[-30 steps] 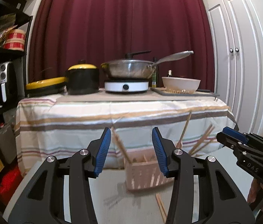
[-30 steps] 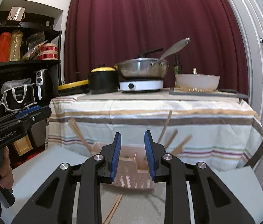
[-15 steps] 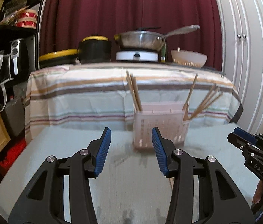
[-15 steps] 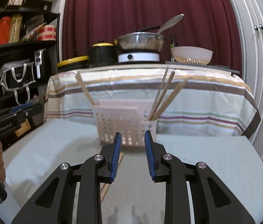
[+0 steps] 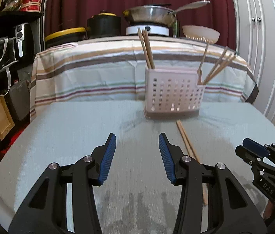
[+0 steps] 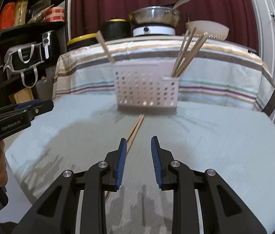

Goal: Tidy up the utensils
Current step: 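Move the open right tool back over the last two chopsticks, then lower the right tool onto a chopstick end and close on it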

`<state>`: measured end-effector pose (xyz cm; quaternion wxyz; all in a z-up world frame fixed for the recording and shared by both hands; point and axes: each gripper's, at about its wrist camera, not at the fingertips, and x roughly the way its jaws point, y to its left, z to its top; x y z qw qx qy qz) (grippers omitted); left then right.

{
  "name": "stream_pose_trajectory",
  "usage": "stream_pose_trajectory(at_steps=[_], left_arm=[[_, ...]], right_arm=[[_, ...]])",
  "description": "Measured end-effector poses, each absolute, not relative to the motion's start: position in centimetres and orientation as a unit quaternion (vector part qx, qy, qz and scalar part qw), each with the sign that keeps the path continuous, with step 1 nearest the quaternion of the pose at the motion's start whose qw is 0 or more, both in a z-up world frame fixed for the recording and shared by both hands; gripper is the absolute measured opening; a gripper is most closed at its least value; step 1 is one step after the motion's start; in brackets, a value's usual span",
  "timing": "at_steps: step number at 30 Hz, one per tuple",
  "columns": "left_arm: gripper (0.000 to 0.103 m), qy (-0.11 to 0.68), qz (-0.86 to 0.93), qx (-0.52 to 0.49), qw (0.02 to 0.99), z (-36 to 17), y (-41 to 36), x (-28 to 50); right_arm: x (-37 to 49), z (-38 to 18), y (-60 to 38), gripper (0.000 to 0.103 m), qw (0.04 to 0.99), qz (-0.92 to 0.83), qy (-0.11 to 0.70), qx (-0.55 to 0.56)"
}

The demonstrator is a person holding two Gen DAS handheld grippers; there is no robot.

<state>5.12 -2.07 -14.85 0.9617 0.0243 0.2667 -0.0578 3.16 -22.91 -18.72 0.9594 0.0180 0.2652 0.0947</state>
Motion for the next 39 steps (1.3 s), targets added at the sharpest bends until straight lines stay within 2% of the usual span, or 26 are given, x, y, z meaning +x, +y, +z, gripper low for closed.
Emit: stream_pose_trajectory(at_steps=[9, 24, 31, 39], left_arm=[[0.045, 0.292, -0.061, 0.021, 0.954, -17.3, -2.0, 3.9], [0.045, 0.305, -0.094, 0.030, 0.947, -18.4, -4.5, 2.6], [0.045, 0.313, -0.111, 0.036, 0.943, -18.8, -5.7, 2.4], [0.045, 0.321, -0.127, 0.041, 0.938, -19.3, -7.1, 2.2]], right_arm=[[1.8, -21.6, -20.4, 0.027, 0.944, 0.126, 0.305, 0.006], [1.7, -23.4, -20.0, 0.027, 0.926, 0.141, 0.350, 0.010], [1.6, -23.2, -20.0, 0.010, 0.926, 0.141, 0.349, 0.011], [1.3, -22.6, -20.7, 0.008, 0.931, 0.132, 0.339, 0.014]])
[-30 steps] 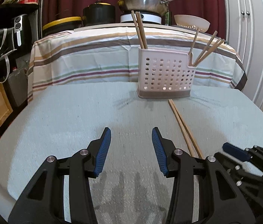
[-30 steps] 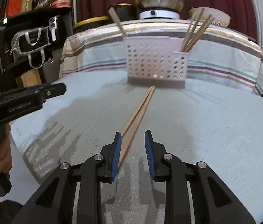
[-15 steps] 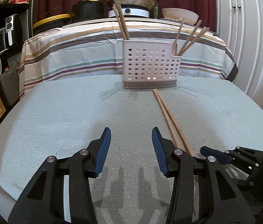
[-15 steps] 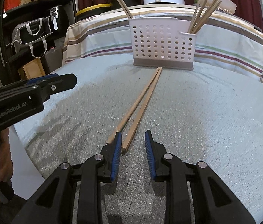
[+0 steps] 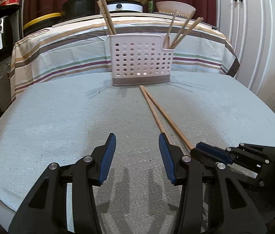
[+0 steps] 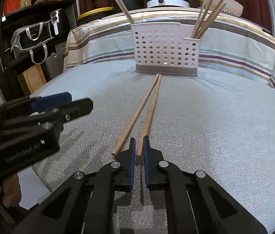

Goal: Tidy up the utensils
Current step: 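Lower the right tool onto a chopstick end and close on it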

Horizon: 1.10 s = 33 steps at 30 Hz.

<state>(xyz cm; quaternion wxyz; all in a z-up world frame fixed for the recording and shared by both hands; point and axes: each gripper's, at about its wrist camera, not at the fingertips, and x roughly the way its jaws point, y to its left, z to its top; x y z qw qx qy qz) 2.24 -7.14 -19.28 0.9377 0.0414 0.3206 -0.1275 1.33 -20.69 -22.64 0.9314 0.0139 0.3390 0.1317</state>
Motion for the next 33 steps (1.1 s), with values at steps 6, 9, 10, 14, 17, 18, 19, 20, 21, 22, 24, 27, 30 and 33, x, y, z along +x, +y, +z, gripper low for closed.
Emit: stream_pose_trajectory(at_steps=[6, 9, 10, 14, 17, 18, 19, 20, 21, 22, 24, 27, 30, 33], left_arm=[[0.045, 0.328, -0.141, 0.049, 0.933, -19.8, -8.8, 2.0], [0.045, 0.331, -0.147, 0.056, 0.930, -20.0, -9.7, 2.0], [0.045, 0.332, -0.148, 0.058, 0.930, -20.1, -10.0, 2.0], [0.045, 0.339, -0.153, 0.062, 0.926, -20.6, -11.0, 2.1], [0.045, 0.345, -0.157, 0.066, 0.923, -21.3, -11.6, 2.2], [0.045, 0.348, -0.158, 0.068, 0.922, -21.6, -11.8, 2.3], [0.045, 0.350, -0.158, 0.069, 0.921, -21.8, -11.9, 2.3], [0.045, 0.352, -0.158, 0.071, 0.920, -22.0, -12.0, 2.3], [0.045, 0.354, -0.159, 0.073, 0.919, -22.3, -12.1, 2.4], [0.045, 0.355, -0.158, 0.075, 0.918, -22.5, -12.2, 2.4], [0.043, 0.358, -0.155, 0.079, 0.917, -22.9, -12.2, 2.5], [0.042, 0.362, -0.153, 0.075, 0.916, -23.1, -11.9, 2.7], [0.039, 0.360, -0.152, 0.074, 0.917, -23.1, -11.5, 2.7], [0.036, 0.359, -0.153, 0.072, 0.918, -23.2, -11.5, 2.7]], right_arm=[[0.9, -22.2, -22.0, 0.007, 0.936, 0.120, 0.330, 0.020], [0.6, -22.0, -22.7, 0.007, 0.939, 0.114, 0.324, 0.021], [0.5, -22.0, -22.9, 0.007, 0.940, 0.112, 0.323, 0.022], [0.3, -22.1, -24.3, 0.006, 0.942, 0.101, 0.318, 0.034], [0.2, -22.1, -25.0, 0.006, 0.943, 0.096, 0.317, 0.042], [0.2, -22.2, -25.2, 0.006, 0.942, 0.095, 0.317, 0.044], [0.2, -22.2, -25.4, 0.006, 0.942, 0.094, 0.317, 0.048], [0.1, -22.2, -25.5, 0.006, 0.942, 0.095, 0.317, 0.050], [0.1, -22.2, -25.6, 0.006, 0.942, 0.097, 0.316, 0.052], [0.2, -22.3, -25.6, 0.006, 0.940, 0.108, 0.318, 0.055], [0.2, -22.5, -25.4, 0.006, 0.938, 0.119, 0.322, 0.057], [0.2, -22.8, -25.0, 0.016, 0.935, 0.129, 0.324, 0.057], [0.3, -23.0, -24.7, 0.020, 0.935, 0.131, 0.326, 0.056], [0.5, -23.3, -24.3, 0.020, 0.933, 0.132, 0.330, 0.052]])
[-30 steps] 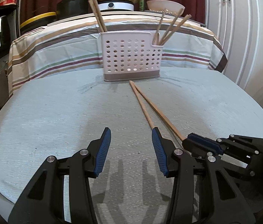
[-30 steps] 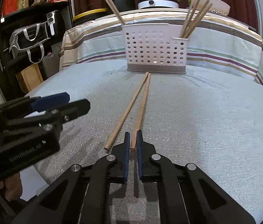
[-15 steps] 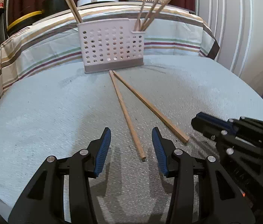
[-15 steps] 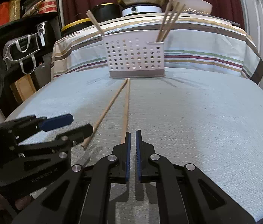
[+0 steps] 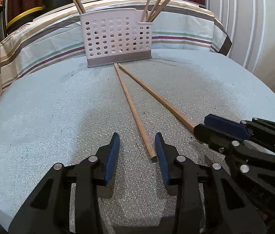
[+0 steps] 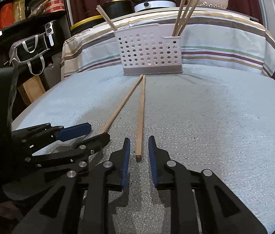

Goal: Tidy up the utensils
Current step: 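Lower the right tool onto a chopstick end and close on it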

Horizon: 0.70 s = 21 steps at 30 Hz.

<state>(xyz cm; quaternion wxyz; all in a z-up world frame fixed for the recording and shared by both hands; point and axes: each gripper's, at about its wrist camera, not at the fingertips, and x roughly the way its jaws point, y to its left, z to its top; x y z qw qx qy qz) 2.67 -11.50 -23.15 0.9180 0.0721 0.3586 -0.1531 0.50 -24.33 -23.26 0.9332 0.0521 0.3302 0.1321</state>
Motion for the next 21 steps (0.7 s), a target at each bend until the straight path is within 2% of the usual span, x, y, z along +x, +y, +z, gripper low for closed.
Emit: stream_pose_trajectory(at_steps=[2, 9, 11, 17, 21], left_arm=[[0.032, 0.355, -0.156, 0.073, 0.919, -23.21, -11.54, 2.65], [0.029, 0.346, -0.159, 0.065, 0.922, -23.37, -11.31, 2.73], [0.024, 0.344, -0.160, 0.064, 0.923, -23.41, -11.30, 2.67], [0.014, 0.336, -0.163, 0.069, 0.925, -23.50, -11.61, 2.23], [0.012, 0.338, -0.161, 0.064, 0.925, -23.46, -11.40, 2.22]], right_arm=[[0.64, -23.43, -24.03, 0.020, 0.934, 0.129, 0.331, 0.047], [1.14, -23.74, -23.82, 0.020, 0.935, 0.121, 0.332, 0.041], [1.27, -23.98, -23.90, 0.020, 0.933, 0.121, 0.335, 0.042], [1.35, -24.12, -23.84, 0.010, 0.932, 0.123, 0.338, 0.041], [1.32, -24.03, -23.94, 0.007, 0.933, 0.122, 0.337, 0.042]])
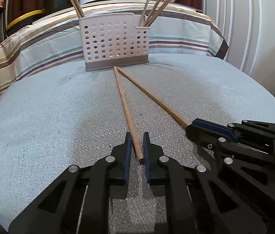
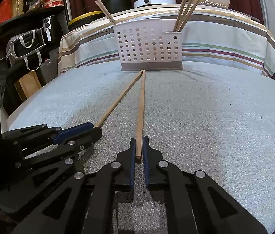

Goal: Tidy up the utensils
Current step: 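Lower the right tool onto a chopstick end and close on it, then lift the chopstick upright with the right tool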

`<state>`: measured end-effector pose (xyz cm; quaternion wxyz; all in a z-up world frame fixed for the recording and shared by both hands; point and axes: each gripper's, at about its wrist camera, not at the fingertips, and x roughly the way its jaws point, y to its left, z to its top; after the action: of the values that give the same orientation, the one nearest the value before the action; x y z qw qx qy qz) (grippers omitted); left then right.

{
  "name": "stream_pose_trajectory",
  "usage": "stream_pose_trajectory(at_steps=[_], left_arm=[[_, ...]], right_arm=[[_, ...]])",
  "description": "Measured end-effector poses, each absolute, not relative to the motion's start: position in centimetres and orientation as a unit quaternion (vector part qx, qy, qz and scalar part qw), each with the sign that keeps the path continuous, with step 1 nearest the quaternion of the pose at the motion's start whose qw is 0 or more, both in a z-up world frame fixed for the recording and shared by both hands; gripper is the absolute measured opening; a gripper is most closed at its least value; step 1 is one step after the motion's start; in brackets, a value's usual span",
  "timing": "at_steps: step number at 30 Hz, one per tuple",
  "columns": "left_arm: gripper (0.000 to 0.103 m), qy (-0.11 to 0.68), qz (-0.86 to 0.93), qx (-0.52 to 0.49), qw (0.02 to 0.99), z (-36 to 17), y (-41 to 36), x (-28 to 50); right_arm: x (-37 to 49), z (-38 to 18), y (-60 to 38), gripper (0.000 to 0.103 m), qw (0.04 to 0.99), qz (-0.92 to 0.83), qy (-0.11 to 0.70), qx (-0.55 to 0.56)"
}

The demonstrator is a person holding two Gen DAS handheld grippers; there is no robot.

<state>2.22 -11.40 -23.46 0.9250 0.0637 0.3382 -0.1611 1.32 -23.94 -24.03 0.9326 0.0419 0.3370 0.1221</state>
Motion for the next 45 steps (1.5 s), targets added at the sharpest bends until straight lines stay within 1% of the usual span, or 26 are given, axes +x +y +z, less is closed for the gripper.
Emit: stream_pose_trajectory(at_steps=[14, 23, 32, 45], left_arm=[[0.009, 0.333, -0.146, 0.054, 0.930, -23.1, -10.7, 2.2], [0.007, 0.302, -0.127, 0.048, 0.944, -21.3, -9.2, 2.2], [0.007, 0.266, -0.109, 0.039, 0.957, -17.9, -7.2, 1.9], [0.006, 0.210, -0.086, 0.023, 0.974, -10.7, -3.8, 0.9]], right_arm=[[1.1, -23.4, -24.5, 0.007, 0.938, 0.109, 0.326, 0.043], [0.5, -21.9, -25.0, 0.007, 0.949, 0.095, 0.299, 0.038], [-0.2, -18.9, -25.8, 0.007, 0.963, 0.080, 0.258, 0.024], [-0.8, -12.8, -27.4, 0.007, 0.980, 0.055, 0.192, 0.016]])
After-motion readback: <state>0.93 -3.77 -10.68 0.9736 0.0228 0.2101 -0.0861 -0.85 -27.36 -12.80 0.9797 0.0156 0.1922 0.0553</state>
